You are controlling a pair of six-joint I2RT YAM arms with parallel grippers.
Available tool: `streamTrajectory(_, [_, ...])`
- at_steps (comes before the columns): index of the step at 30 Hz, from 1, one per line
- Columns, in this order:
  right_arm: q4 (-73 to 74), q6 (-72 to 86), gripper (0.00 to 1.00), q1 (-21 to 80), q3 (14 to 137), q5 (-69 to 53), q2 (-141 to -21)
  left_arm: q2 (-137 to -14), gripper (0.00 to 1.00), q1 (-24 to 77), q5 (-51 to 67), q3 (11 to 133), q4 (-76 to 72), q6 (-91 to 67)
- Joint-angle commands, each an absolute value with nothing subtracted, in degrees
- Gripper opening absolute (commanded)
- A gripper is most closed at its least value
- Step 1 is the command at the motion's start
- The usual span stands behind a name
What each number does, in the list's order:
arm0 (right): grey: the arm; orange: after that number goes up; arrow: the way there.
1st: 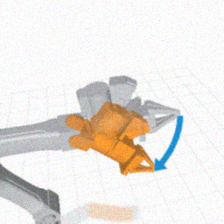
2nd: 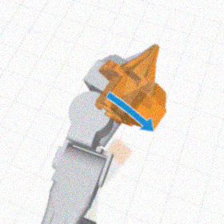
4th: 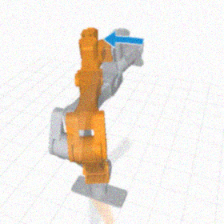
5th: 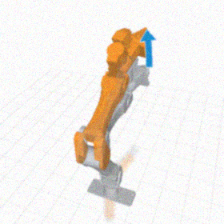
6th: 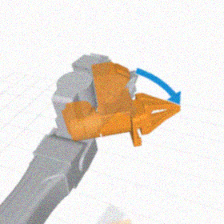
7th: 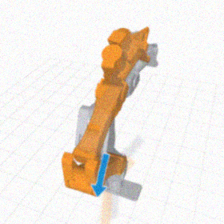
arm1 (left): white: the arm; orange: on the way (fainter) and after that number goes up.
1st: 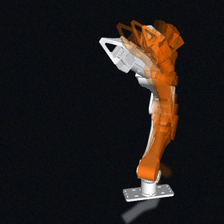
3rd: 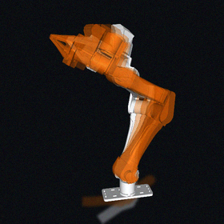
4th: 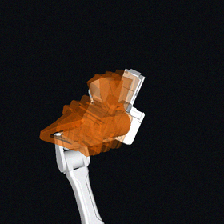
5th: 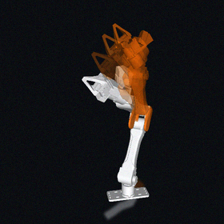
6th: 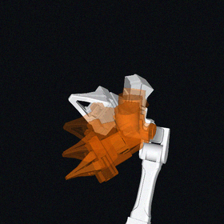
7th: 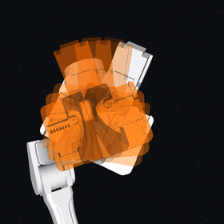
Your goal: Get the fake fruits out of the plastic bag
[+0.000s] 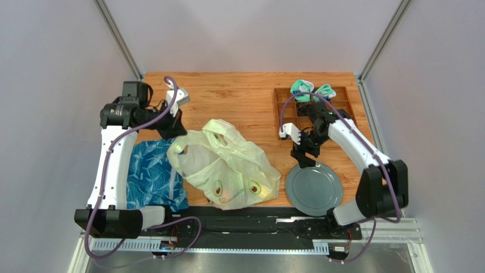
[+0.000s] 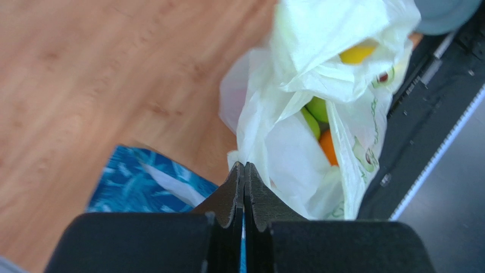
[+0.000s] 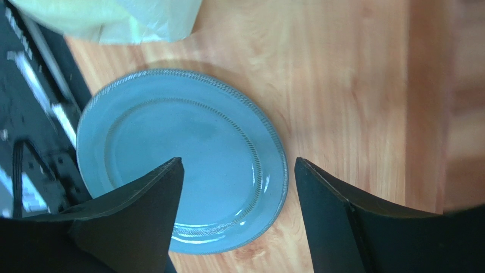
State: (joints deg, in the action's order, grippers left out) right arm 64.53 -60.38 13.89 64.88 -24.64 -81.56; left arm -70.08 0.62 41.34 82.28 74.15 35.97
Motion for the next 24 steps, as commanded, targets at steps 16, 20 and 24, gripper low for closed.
streamTrajectory(16, [90.0, -96.4, 0.68, 26.3, 93.0, -11.3, -116.5, -75.1, 0.0, -3.5, 28.2, 102.5, 41.6, 4.8])
streamTrajectory(20, [93.1, -98.0, 0.67, 26.9, 90.3, -10.1, -115.8, -78.3, 0.36, -3.4, 28.3, 103.4, 39.4, 2.3])
streamTrajectory(24, [95.5, -99.1, 0.65, 26.8, 88.4, -9.5, -114.4, -79.0, 0.54, -3.4, 29.1, 104.2, 39.1, 1.4])
